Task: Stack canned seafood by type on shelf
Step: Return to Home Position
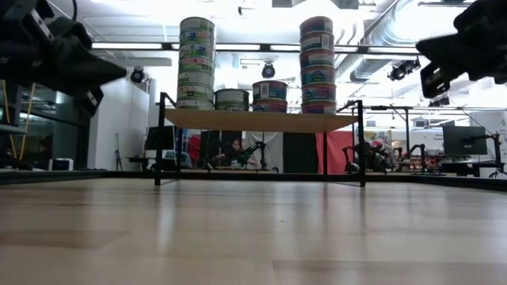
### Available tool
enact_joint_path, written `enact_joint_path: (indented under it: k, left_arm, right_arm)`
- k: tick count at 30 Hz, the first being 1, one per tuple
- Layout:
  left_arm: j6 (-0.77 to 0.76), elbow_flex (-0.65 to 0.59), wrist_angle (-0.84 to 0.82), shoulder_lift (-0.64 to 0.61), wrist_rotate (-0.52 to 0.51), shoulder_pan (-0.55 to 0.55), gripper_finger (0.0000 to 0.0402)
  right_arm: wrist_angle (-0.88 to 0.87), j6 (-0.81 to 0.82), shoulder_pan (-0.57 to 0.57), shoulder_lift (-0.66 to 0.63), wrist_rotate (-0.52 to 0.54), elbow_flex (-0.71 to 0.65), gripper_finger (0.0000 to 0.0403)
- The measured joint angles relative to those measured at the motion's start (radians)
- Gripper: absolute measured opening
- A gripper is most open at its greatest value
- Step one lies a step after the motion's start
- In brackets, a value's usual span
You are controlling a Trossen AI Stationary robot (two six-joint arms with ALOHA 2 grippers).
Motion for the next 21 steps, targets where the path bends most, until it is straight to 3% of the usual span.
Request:
enact_joint_path:
  k: [7, 12, 21]
  left_arm:
    - [0.000, 0.001, -0.054, -0.200, 0.001, 0.005, 0.0000]
    - [0.000, 0.002, 0.014, -0.198, -0.001, 0.009, 0.0000]
    - [0.000, 0.001, -0.011, -0.198, -0.002, -0.007, 0.0000]
  right_arm:
    - [-0.007, 0.000, -0.011, 0.001, 0.000, 0.000, 0.0000]
    - [-0.035, 0.000, -0.013, 0.009, 0.000, 0.000, 0.0000]
    - [-0.062, 0.000, -0.013, 0.013, 0.000, 0.000, 0.0000]
